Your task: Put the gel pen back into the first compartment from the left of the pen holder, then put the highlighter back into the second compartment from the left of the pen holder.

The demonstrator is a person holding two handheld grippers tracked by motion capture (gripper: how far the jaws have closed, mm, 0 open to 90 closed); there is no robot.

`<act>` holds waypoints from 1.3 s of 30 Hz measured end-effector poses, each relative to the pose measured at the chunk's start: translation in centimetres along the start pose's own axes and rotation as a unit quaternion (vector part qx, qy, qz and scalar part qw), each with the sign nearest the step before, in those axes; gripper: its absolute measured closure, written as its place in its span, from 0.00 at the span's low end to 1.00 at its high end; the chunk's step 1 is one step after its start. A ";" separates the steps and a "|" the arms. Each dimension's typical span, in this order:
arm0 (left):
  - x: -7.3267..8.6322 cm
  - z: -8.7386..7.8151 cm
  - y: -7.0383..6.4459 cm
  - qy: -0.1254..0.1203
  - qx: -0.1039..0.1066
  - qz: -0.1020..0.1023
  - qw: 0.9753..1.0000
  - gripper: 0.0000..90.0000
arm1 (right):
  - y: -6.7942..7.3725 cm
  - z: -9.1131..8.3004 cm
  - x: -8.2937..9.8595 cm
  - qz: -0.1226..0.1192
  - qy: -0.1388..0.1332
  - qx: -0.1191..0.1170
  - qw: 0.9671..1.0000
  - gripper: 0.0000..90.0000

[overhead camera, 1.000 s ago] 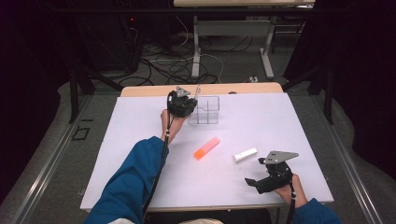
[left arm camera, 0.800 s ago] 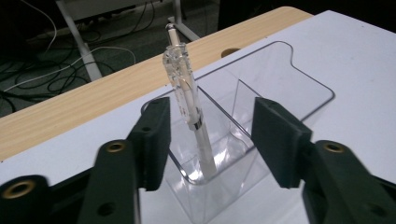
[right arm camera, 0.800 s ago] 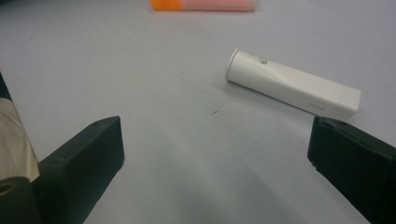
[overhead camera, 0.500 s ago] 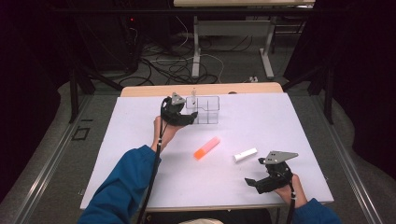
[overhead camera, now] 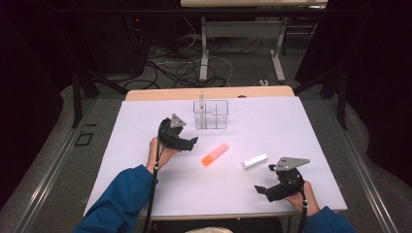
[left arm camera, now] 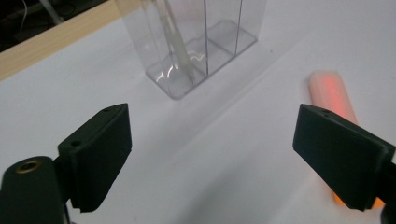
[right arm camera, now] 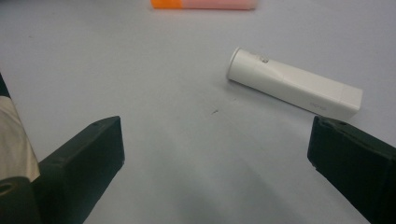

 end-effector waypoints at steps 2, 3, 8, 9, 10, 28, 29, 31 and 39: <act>0.7 -0.4 -0.1 0.010 0.004 -0.001 1.000 0.08 | 0.0 -0.1 0.0 -0.002 0.002 -0.001 1.000 0.04; 1.0 -0.6 -0.1 0.011 0.003 -0.001 1.000 0.07 | 0.0 -0.1 0.0 -0.001 0.002 0.000 1.000 0.04; 2.8 -1.3 -0.3 0.028 0.005 0.003 1.000 0.03 | 0.0 -0.1 -0.1 -0.005 0.003 -0.002 1.000 0.04; 3.1 -1.5 -0.3 0.029 0.007 0.004 1.000 0.01 | 0.0 -0.1 -0.1 -0.005 0.003 -0.001 1.000 0.04; 3.4 -1.7 -0.4 0.034 0.010 0.003 0.999 0.01 | 0.0 -0.1 0.0 -0.003 0.003 -0.001 1.000 0.04; 6.3 -4.6 -1.1 0.030 0.000 -0.002 1.000 0.00 | 0.1 -0.1 -0.2 -0.001 0.006 -0.004 1.000 0.04; 6.4 -4.8 -1.2 0.029 0.001 -0.004 1.000 0.00 | 0.1 0.0 -0.3 0.001 0.000 -0.003 1.000 0.04; 6.7 -5.1 -1.2 0.030 -0.002 -0.003 1.000 0.00 | 0.1 0.1 -0.3 0.004 -0.003 -0.005 1.000 0.03; 7.7 -6.2 -1.1 0.029 -0.008 -0.008 1.000 0.00 | 0.1 0.7 -1.5 0.008 -0.011 -0.002 1.000 0.01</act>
Point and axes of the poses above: each handheld gripper's, and its own axes: z roughly forward along the jaws, x roughly out of its underside, y roughly to its left, the point moved 2 cm from there along z, roughly forward along the jaws, and after that the axes turned 3 degrees about y, right-handed, at the moved point
